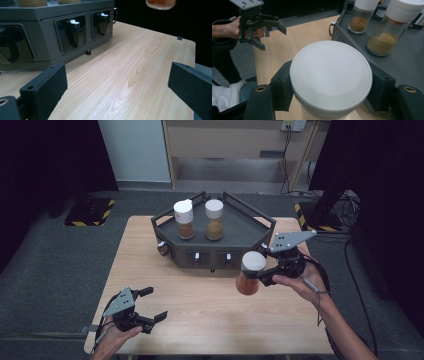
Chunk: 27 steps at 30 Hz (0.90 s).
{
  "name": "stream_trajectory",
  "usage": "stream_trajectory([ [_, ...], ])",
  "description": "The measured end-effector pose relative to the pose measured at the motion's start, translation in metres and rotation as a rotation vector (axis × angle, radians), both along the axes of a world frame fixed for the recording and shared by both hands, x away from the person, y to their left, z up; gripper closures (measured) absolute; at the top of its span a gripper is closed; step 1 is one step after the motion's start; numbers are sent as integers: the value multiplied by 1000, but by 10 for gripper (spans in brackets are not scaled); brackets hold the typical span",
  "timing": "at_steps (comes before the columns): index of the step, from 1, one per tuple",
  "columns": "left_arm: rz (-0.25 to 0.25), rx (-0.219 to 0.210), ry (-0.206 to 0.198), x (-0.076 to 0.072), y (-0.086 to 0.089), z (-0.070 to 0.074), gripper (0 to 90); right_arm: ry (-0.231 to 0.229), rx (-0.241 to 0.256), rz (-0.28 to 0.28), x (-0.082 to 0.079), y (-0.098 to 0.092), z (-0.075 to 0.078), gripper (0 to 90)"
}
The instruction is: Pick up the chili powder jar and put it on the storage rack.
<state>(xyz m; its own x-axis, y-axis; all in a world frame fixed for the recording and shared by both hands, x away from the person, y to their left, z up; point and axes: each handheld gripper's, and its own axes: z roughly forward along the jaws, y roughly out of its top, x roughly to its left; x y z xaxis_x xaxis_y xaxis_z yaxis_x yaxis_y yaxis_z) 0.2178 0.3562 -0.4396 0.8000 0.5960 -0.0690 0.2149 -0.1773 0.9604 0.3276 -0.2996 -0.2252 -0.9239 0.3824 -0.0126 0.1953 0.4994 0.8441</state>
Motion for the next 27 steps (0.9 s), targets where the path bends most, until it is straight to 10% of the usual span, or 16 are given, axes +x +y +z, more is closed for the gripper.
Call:
stream_trajectory([
  [27,-2,-2,-1,0,0,0,10,-5,-33,-169,40,29,34,343],
])
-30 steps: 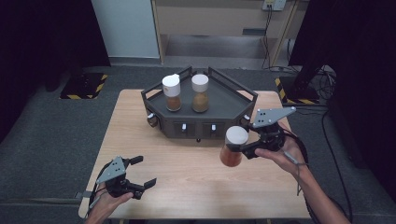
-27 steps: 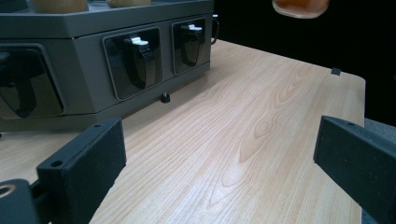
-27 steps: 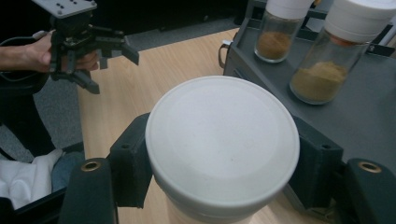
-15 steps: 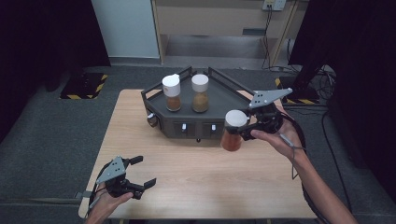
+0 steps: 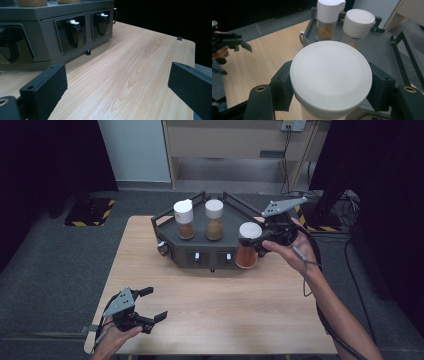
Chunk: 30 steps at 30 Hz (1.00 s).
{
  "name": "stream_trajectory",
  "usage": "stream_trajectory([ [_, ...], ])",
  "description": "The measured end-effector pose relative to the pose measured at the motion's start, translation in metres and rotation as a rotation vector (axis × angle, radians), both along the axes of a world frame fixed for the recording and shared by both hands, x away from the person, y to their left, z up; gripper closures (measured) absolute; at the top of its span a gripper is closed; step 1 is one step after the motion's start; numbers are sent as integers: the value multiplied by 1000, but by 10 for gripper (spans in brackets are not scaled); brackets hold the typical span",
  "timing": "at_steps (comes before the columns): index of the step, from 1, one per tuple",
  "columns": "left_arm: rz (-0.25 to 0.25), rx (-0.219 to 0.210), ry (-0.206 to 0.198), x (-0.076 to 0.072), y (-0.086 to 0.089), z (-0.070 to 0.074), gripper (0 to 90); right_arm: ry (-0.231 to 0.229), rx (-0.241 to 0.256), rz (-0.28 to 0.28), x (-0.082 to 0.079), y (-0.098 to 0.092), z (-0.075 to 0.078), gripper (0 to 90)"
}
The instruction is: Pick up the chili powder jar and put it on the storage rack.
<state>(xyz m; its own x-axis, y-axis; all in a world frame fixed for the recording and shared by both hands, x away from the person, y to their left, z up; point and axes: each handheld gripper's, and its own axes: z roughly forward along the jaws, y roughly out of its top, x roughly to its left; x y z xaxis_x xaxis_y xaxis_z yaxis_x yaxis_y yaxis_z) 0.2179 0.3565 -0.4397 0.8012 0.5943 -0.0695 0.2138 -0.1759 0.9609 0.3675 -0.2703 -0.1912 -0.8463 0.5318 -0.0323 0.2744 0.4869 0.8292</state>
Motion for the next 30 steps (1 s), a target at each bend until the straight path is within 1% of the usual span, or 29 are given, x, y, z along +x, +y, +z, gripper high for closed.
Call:
stream_trajectory([
  [12,-2,2,1,0,0,0,10,2,0,-83,19,16,6,343],
  [16,-2,1,1,0,0,0,10,2,6,-109,25,18,6,343],
  [18,-3,2,1,0,0,0,10,0,12,-127,27,19,5,343],
  [21,-4,2,1,0,0,0,10,3,7,-154,32,21,4,343],
  [23,-3,2,1,0,0,0,11,-6,1,-173,34,23,3,343],
  [27,-3,2,1,0,0,0,11,3,5,-209,42,24,0,343],
  [30,-2,-1,1,0,0,0,11,0,5,-237,46,25,-3,343],
])
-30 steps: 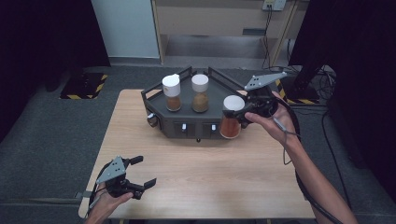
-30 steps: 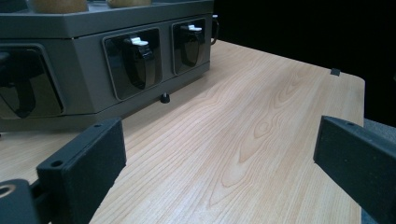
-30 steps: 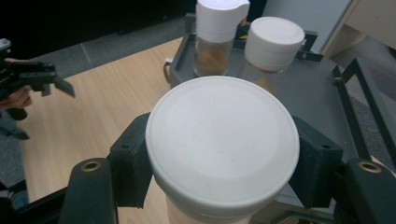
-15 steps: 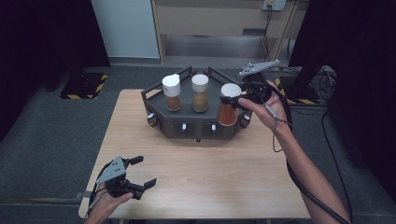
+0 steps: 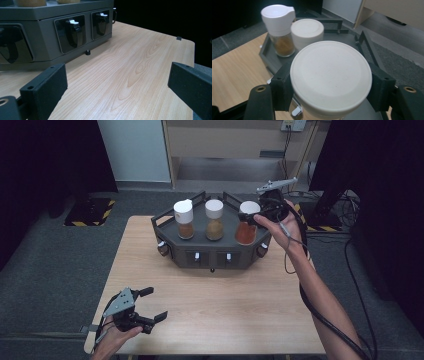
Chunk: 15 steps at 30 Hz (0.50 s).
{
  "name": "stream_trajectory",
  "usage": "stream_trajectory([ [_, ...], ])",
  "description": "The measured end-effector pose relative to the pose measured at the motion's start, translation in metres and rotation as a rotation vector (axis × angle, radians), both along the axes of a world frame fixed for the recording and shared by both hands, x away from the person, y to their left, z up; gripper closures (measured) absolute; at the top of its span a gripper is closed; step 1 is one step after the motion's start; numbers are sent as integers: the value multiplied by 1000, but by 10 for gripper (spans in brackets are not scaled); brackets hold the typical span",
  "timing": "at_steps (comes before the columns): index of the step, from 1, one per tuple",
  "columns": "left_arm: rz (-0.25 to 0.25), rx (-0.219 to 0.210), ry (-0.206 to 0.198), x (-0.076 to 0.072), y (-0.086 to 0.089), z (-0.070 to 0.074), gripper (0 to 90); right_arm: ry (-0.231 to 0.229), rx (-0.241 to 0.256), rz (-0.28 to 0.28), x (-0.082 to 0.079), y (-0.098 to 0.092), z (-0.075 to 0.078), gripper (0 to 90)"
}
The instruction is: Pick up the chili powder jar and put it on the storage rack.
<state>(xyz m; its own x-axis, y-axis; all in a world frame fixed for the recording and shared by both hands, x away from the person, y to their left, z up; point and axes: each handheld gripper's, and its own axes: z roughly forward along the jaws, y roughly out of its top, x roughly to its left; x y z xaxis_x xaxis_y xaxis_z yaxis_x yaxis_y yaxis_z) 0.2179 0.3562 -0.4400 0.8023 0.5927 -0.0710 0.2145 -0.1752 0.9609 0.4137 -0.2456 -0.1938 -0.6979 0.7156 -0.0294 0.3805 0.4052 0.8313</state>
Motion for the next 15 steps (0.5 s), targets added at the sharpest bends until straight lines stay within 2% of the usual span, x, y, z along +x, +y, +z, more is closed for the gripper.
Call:
stream_trajectory([
  [15,-3,4,0,0,0,0,11,-5,-2,-86,16,6,-10,343],
])
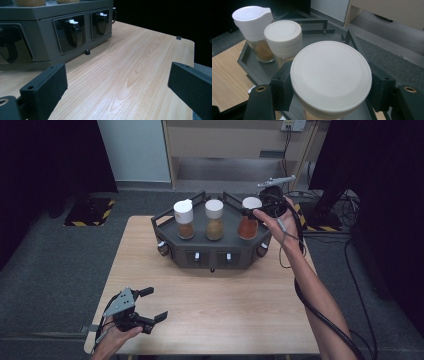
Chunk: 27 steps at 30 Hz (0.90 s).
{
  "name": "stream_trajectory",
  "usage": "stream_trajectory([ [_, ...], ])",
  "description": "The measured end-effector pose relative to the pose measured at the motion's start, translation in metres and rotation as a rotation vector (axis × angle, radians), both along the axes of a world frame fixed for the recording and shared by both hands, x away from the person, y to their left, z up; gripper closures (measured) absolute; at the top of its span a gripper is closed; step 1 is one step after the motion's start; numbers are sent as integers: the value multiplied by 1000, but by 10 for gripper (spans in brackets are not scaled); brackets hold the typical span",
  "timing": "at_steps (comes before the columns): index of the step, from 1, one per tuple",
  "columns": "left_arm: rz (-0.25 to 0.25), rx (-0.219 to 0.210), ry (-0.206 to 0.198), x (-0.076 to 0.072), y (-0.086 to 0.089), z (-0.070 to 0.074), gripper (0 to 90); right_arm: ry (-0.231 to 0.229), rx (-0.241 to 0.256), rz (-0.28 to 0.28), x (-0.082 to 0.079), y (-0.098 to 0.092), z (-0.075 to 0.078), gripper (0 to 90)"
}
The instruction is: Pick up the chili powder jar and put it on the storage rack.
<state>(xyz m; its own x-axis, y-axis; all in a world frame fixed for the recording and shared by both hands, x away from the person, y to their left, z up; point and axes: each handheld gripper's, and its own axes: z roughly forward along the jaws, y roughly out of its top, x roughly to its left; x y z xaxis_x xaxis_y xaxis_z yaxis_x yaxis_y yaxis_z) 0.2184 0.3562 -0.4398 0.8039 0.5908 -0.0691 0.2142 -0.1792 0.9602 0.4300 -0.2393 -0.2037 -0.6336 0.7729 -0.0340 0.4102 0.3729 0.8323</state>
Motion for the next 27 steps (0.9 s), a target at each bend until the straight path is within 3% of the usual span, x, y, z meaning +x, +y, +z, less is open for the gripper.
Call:
stream_trajectory([
  [15,0,-2,0,0,0,0,11,0,-9,-48,13,7,-9,343],
  [27,1,0,1,0,0,0,12,7,-15,-54,18,6,-15,343],
])
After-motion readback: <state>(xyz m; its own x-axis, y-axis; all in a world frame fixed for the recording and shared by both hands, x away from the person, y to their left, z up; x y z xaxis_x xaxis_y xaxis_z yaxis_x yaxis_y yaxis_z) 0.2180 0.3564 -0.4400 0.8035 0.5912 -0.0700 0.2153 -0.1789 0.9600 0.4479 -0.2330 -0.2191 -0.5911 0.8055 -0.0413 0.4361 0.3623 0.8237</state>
